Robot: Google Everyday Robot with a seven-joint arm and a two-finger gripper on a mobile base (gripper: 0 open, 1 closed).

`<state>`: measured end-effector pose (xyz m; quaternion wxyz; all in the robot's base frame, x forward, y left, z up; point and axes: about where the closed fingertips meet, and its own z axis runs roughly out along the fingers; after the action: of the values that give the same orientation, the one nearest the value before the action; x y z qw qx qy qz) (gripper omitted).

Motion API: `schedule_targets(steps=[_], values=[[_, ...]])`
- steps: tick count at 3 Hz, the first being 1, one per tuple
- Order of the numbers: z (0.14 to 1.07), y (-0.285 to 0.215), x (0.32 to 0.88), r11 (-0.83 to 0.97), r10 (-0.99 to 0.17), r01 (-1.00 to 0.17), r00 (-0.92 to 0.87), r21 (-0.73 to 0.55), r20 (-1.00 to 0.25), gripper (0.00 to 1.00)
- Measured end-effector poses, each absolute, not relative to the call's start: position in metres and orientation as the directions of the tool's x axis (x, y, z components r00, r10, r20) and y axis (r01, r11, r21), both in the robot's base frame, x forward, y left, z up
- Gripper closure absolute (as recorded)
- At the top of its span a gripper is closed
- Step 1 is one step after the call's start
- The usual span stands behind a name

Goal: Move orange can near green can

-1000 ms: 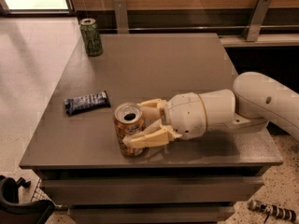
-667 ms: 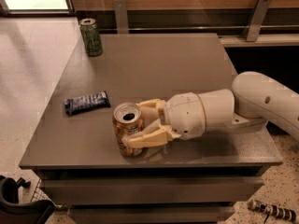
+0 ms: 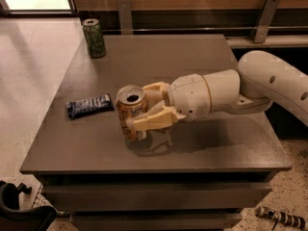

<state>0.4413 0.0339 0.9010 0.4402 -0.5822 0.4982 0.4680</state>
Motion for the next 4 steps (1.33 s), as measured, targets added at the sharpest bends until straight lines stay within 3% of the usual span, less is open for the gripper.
schedule_targets(steps=[2, 4], values=[[0.921, 0.044, 0.546, -0.144, -0.275, -0.988, -0.017, 0.058, -0.961, 1.0], [0.924, 0.069, 0.667, -0.065, -0.214, -0.996, -0.048, 0.063, -0.976, 1.0]])
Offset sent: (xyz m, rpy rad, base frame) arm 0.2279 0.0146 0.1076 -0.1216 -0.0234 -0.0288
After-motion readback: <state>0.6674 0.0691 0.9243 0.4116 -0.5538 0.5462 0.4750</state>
